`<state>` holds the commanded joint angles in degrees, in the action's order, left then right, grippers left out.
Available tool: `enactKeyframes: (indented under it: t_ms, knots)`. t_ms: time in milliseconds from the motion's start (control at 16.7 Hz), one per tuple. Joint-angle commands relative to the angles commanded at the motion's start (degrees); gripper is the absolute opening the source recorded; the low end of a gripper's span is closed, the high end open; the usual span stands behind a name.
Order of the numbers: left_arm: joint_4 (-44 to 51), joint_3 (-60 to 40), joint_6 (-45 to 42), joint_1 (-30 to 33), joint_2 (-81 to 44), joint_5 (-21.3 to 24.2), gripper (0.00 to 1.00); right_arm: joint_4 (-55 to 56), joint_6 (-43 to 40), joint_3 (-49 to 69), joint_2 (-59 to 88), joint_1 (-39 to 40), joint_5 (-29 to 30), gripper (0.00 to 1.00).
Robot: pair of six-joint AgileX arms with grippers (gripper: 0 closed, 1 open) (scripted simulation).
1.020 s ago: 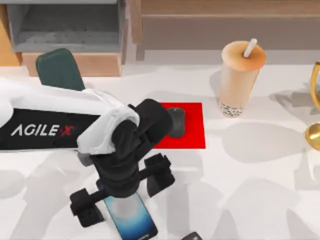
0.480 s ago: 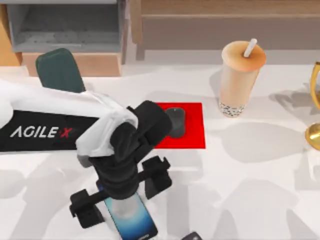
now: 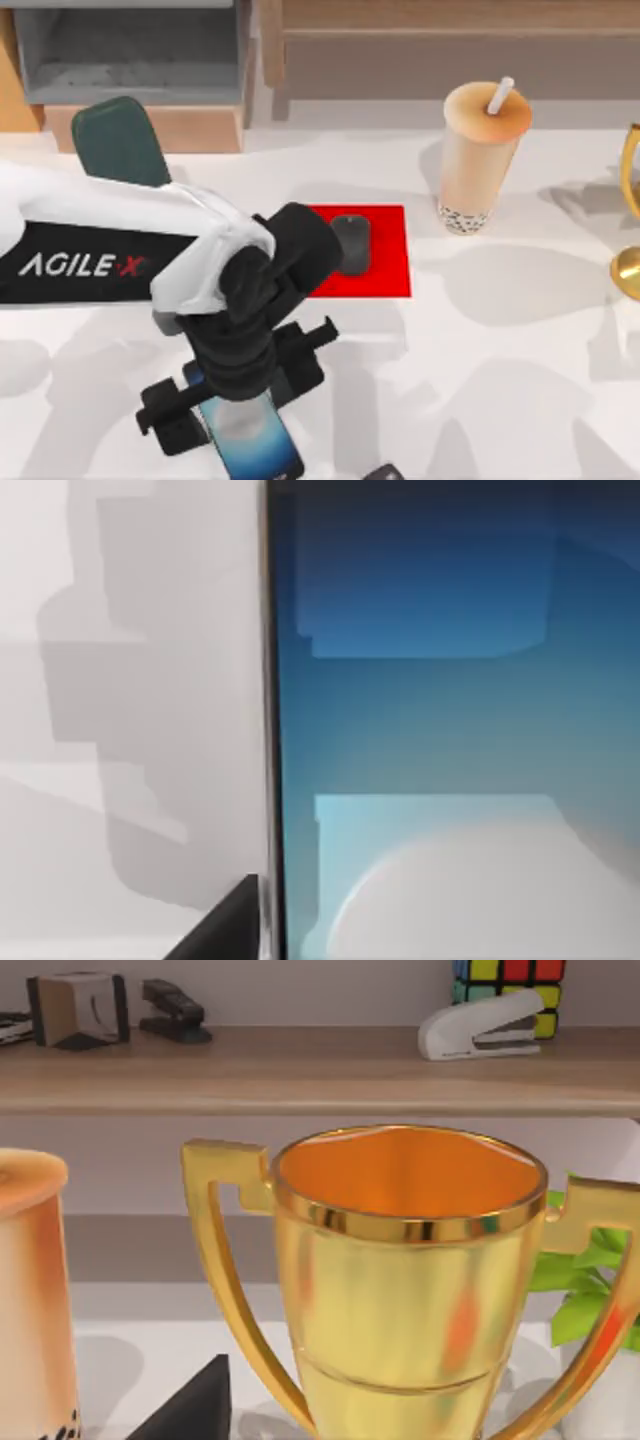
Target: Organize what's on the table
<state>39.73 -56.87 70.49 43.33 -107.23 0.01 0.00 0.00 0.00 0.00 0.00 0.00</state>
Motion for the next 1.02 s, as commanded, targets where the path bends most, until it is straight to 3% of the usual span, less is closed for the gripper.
enactKeyframes:
  t_ms: [120,180,600,1020]
  knots:
    - [0.00,0.00,0.00,0.00,0.00,0.00,0.02,0.00,0.00,0.00,0.00,0.00,0.00,1.00]
    - [0.00,0.00,0.00,0.00,0.00,0.00,0.00,0.00,0.00,0.00,0.00,0.00,0.00,1.00]
    - [0.00,0.00,0.00,0.00,0.00,0.00,0.00,0.00,0.00,0.00,0.00,0.00,0.00,1.00]
    - [7.89,-3.31,-0.74,-0.19,4.79,-0.19,0.00,0.00,0.00,0.00,0.00,0.00,0.00,1.00]
